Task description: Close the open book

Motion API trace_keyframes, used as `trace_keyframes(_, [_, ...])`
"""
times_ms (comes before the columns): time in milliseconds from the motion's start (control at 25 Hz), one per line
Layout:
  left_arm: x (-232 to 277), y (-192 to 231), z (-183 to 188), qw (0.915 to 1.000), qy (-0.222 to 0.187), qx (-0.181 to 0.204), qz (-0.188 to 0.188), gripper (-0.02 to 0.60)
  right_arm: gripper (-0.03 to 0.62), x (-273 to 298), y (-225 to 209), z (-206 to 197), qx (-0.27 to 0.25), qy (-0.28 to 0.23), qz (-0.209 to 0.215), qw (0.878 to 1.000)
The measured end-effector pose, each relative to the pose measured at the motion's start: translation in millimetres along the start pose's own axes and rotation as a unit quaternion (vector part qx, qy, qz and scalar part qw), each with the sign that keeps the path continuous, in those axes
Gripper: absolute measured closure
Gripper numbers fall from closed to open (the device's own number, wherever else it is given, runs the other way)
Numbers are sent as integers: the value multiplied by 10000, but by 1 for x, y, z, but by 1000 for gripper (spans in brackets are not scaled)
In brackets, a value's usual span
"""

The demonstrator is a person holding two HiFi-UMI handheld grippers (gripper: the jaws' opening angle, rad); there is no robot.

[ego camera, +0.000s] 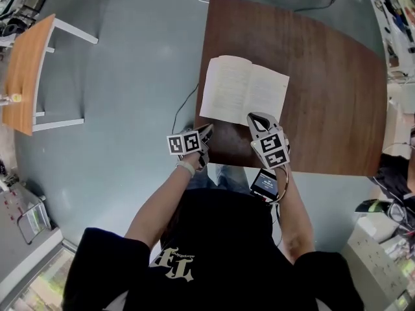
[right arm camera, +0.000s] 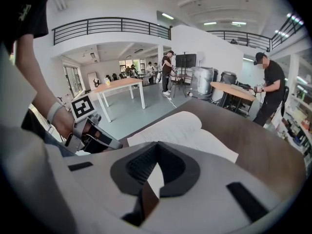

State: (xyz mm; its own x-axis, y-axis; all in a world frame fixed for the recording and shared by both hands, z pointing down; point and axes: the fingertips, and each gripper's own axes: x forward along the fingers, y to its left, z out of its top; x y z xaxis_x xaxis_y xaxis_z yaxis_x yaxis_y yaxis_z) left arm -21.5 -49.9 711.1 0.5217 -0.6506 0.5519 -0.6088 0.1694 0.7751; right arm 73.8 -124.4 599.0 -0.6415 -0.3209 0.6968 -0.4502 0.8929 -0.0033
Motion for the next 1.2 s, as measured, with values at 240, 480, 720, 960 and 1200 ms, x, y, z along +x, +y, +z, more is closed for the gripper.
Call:
trace_keyframes(240, [8, 12, 1, 9999, -18, 40, 122, 577, 606, 24, 1, -5, -33, 172, 74, 9998])
trace_keyframes(480, [9, 13, -2, 9997, -158, -80, 146, 577, 606, 40, 1, -18, 130, 294, 193, 9993])
trace_keyframes(720, [12, 22, 2, 9996, -189, -159, 145, 577, 601, 65, 7, -28, 291, 582, 330, 9973])
trace_keyframes(960, [20, 19, 9, 9997, -176, -108, 127, 577, 591, 79, 10, -39, 423, 814, 430, 9949])
trace_keyframes(1200, [19, 17, 11, 9996, -188, 87, 183, 577, 591, 82, 12, -42, 515, 838, 518, 9938])
